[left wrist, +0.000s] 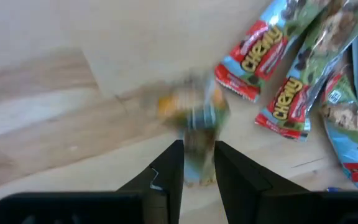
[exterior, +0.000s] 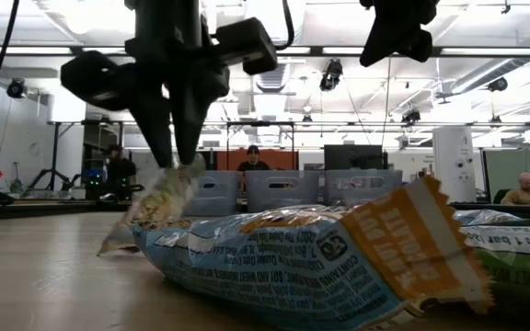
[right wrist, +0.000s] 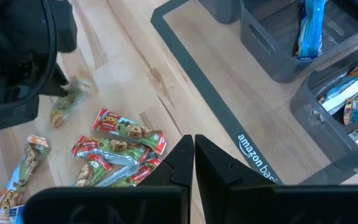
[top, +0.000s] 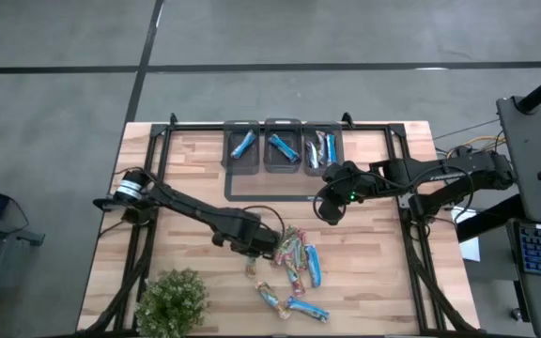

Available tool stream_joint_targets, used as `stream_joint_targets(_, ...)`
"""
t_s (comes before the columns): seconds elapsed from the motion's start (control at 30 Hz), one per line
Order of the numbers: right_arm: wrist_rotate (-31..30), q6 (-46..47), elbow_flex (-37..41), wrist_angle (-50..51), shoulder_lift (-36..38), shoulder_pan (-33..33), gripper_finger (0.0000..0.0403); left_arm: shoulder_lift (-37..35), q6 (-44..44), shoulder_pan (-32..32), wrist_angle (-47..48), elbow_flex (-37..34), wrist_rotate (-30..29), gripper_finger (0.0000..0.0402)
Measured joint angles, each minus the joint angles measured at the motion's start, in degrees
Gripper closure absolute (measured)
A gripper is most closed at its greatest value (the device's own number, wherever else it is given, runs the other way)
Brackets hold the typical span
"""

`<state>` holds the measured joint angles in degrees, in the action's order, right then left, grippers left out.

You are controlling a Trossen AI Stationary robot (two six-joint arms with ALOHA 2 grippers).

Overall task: Pick and place Granola Bars by type
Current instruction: Put the yellow granola bar into the right black bin

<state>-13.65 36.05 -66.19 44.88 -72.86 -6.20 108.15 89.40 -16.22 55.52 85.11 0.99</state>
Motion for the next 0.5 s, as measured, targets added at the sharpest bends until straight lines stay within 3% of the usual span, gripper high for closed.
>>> stream_joint_targets(0.5, 0.04, 0.22, 0.0, 0.0, 0.04, 0.0, 0.0394, -0.08, -2.06, 0.8, 0.3, -0.83, -1.13, 0.0329)
